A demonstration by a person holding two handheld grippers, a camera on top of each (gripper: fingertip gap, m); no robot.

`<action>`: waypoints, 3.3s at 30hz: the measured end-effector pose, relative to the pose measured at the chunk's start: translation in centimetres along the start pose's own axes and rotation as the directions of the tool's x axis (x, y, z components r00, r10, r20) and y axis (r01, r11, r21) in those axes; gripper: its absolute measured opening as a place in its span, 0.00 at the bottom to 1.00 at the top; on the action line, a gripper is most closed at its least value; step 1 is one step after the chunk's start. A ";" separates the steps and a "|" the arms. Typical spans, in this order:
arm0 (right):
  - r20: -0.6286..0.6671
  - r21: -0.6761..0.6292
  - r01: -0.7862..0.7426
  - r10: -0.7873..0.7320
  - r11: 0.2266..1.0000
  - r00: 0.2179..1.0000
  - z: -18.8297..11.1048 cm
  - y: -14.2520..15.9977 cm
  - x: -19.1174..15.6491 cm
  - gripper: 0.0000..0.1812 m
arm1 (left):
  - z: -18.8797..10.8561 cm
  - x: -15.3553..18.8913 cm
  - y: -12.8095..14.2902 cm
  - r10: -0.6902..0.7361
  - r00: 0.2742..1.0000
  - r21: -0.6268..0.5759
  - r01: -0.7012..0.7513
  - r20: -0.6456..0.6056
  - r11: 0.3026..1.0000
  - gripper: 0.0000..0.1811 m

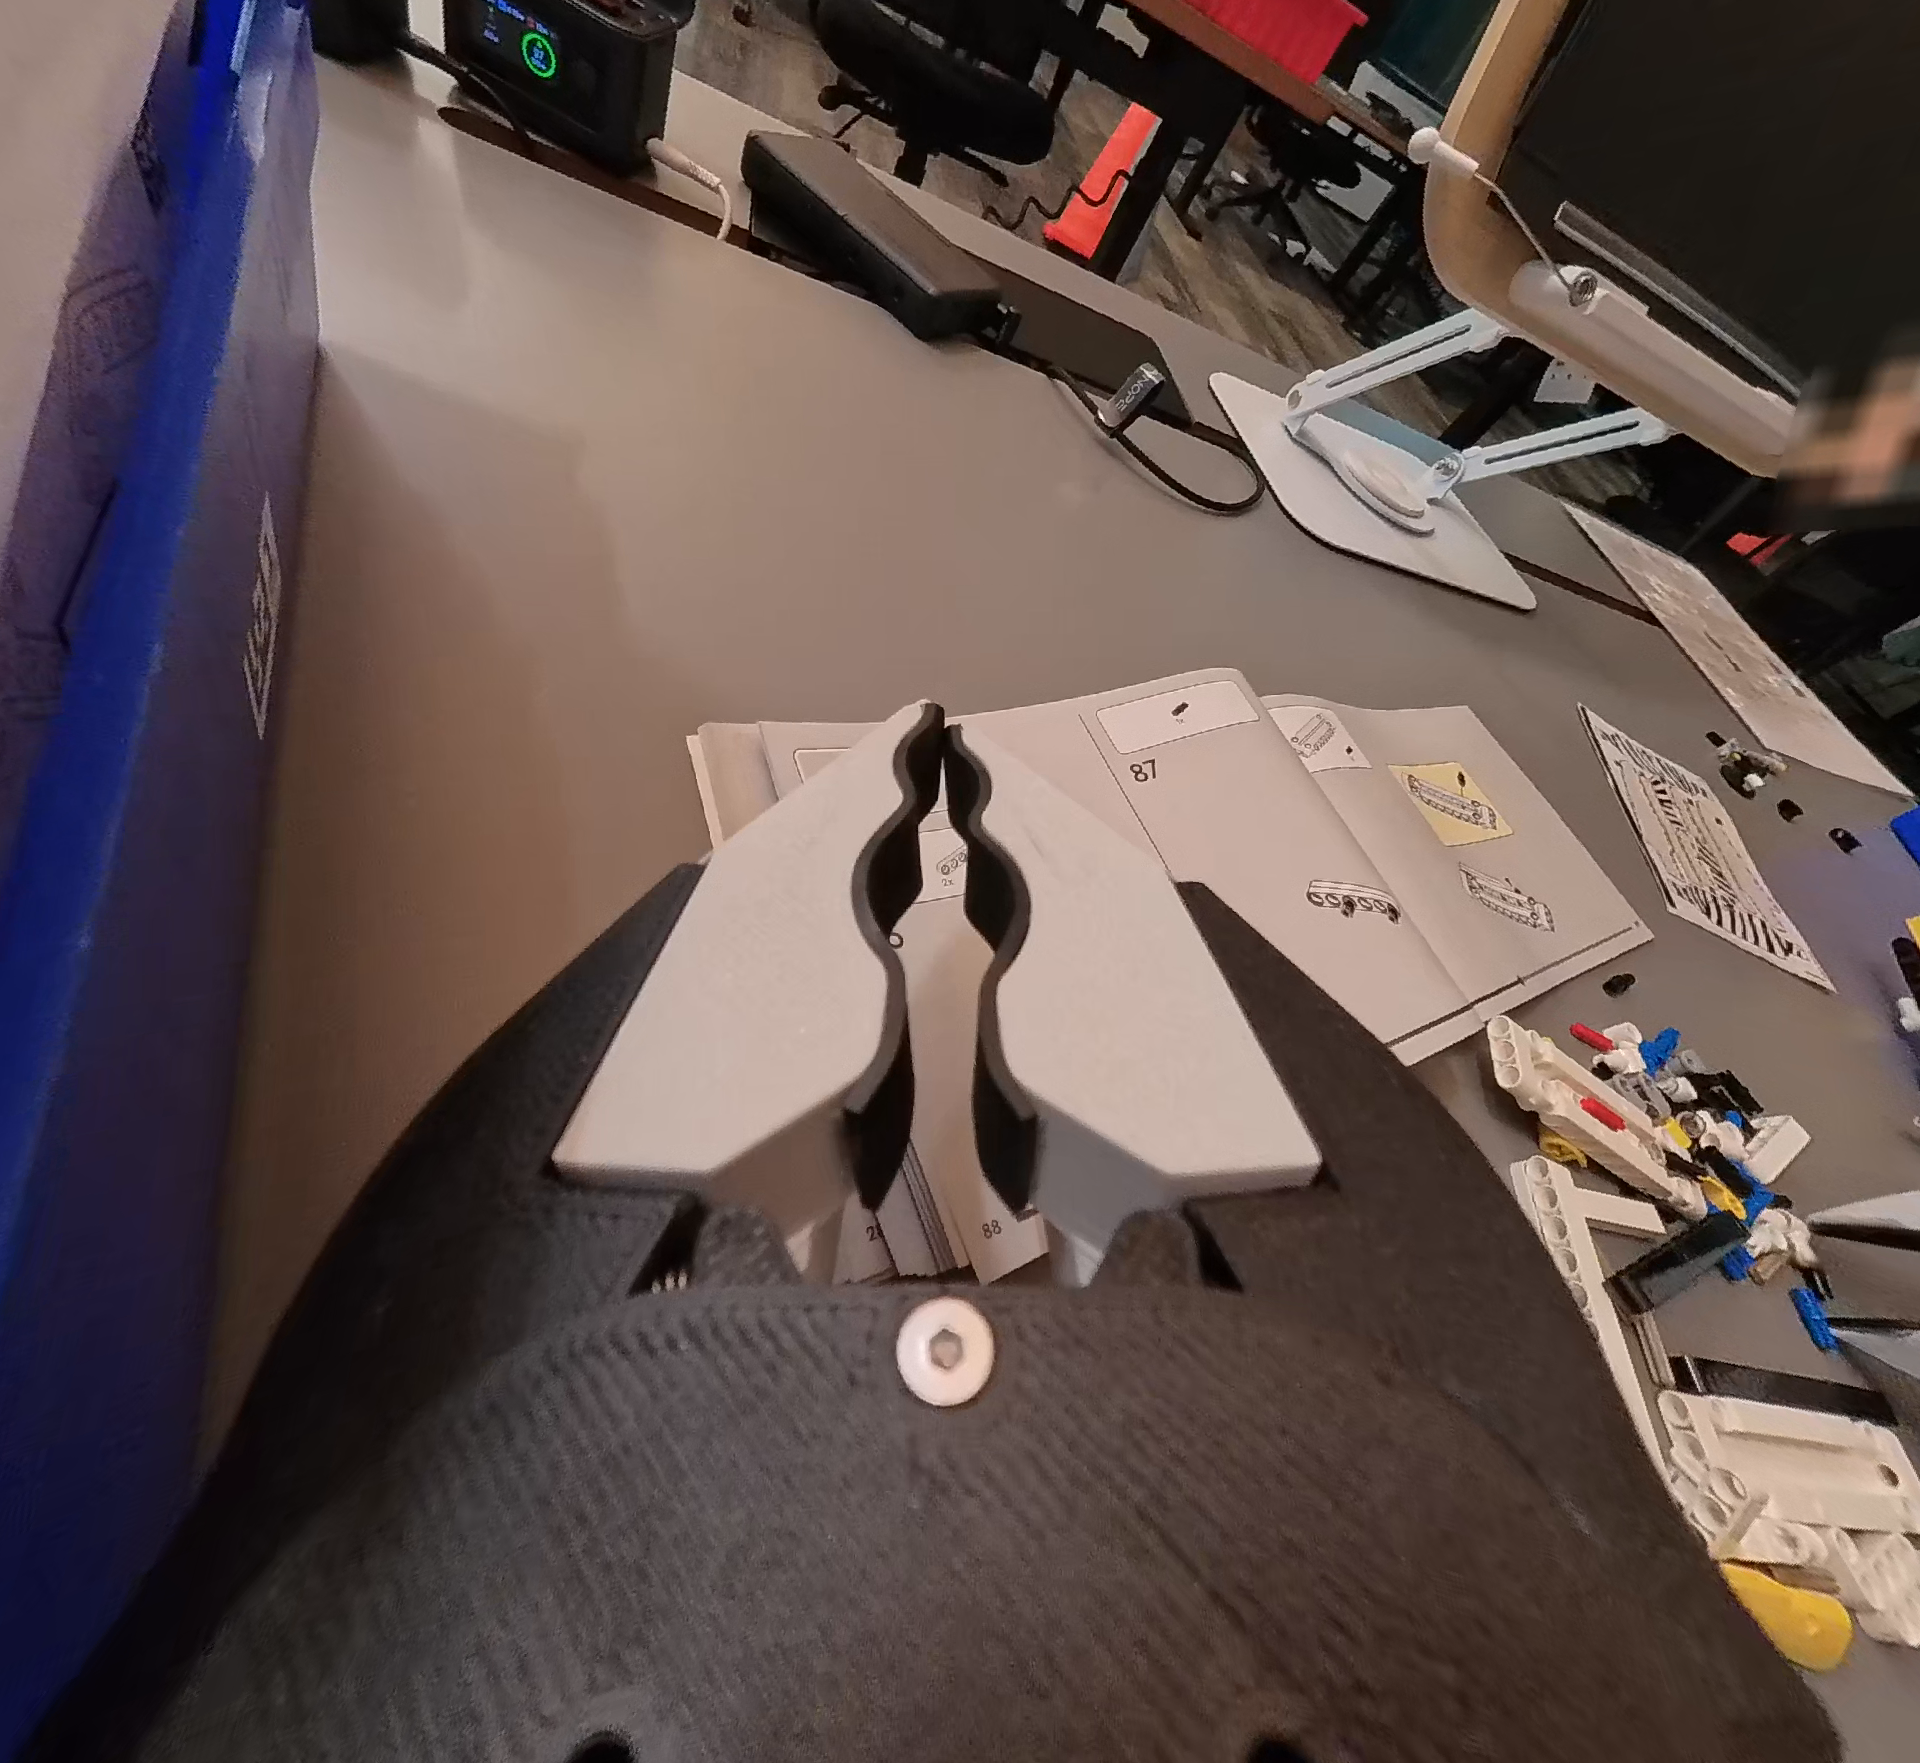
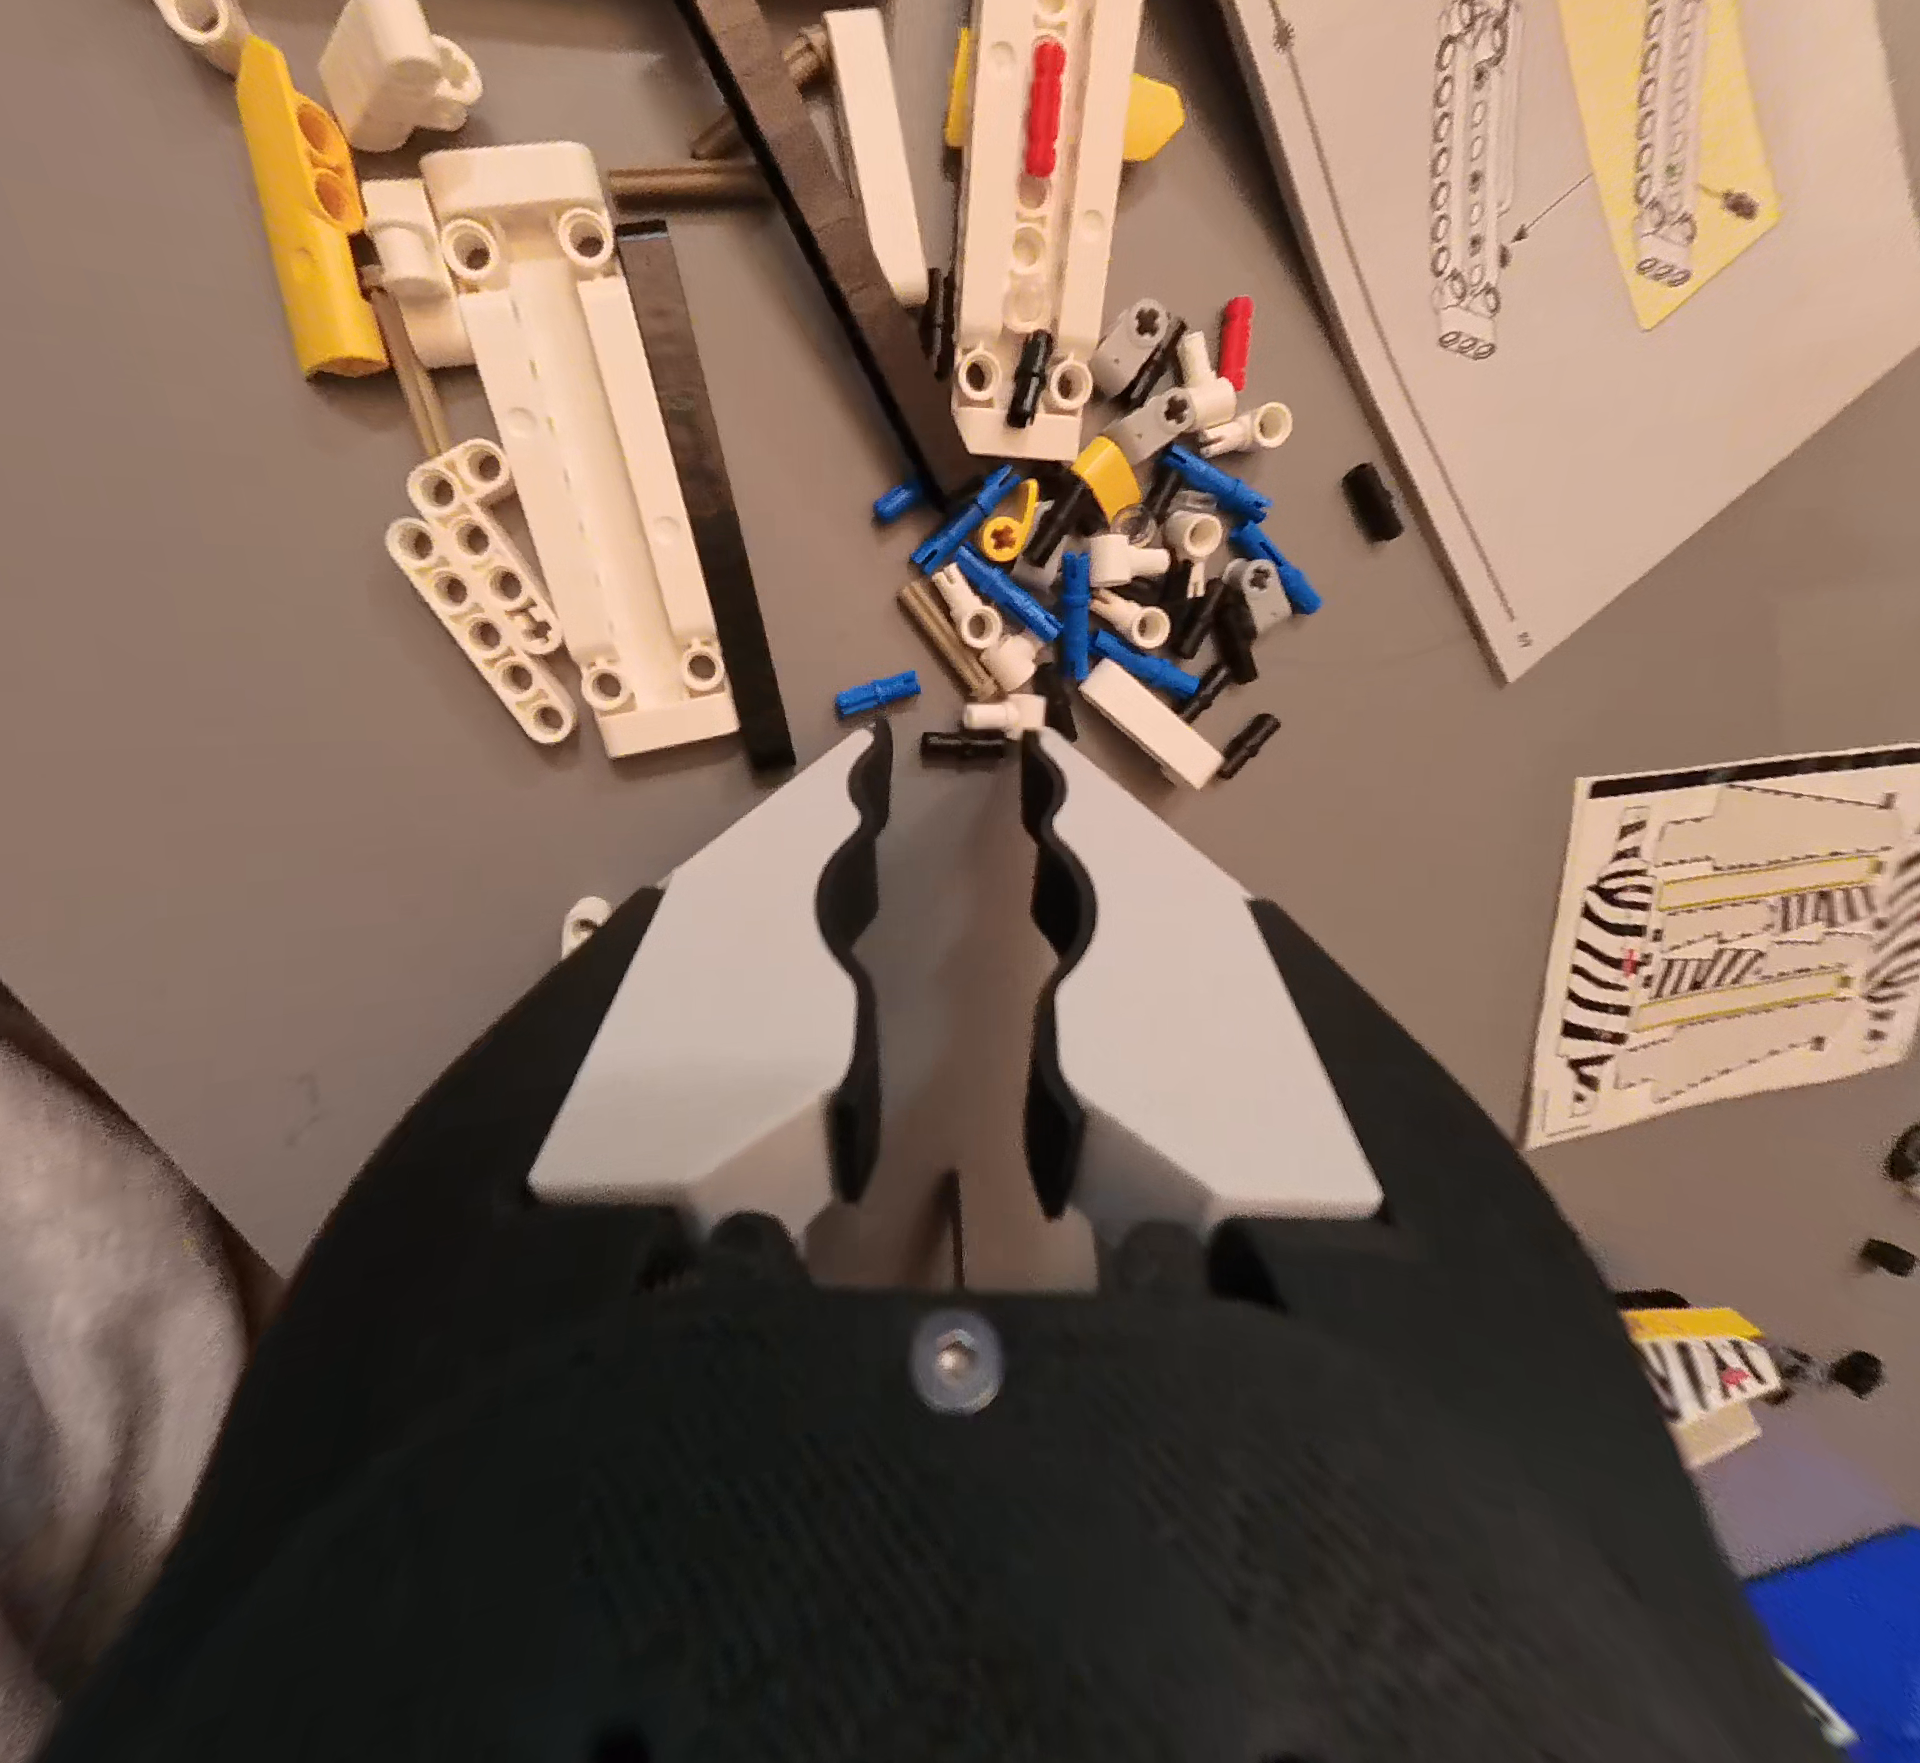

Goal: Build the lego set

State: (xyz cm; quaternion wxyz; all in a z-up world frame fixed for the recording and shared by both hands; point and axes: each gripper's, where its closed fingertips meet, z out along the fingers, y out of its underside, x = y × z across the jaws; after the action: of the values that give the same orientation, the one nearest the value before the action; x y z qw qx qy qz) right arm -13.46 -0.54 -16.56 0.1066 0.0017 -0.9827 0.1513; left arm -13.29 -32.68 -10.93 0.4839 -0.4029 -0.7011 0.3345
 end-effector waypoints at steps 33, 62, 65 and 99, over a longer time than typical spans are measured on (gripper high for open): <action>0.101 -0.054 -0.122 0.127 0.991 0.987 -0.2 1.7 -0.3 0.11 | -0.1 0.1 -0.2 -0.010 1.000 0.016 0.010 -0.012 1.000 0.00; -0.504 0.691 0.288 0.155 0.663 0.850 -18.1 -4.0 -1.3 0.07 | -10.7 35.3 7.3 -0.405 0.128 -0.423 -0.207 -0.906 0.882 0.16; -0.513 0.697 0.285 0.179 0.658 0.840 -18.5 -3.6 -1.1 0.08 | -11.7 35.9 6.8 -0.406 0.086 -0.415 -0.202 -0.910 0.887 0.14; 0.200 0.705 -0.315 0.249 0.636 0.948 -14.6 -1.1 -2.8 0.02 | -10.6 34.1 12.0 0.435 0.049 0.329 -0.580 -0.899 0.745 0.02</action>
State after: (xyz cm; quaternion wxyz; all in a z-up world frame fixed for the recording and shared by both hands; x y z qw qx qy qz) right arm -7.61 2.69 -3.27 0.0307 -0.1031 -0.8324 0.5436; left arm -7.39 3.85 -4.00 0.6230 -0.7652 -0.0976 0.1297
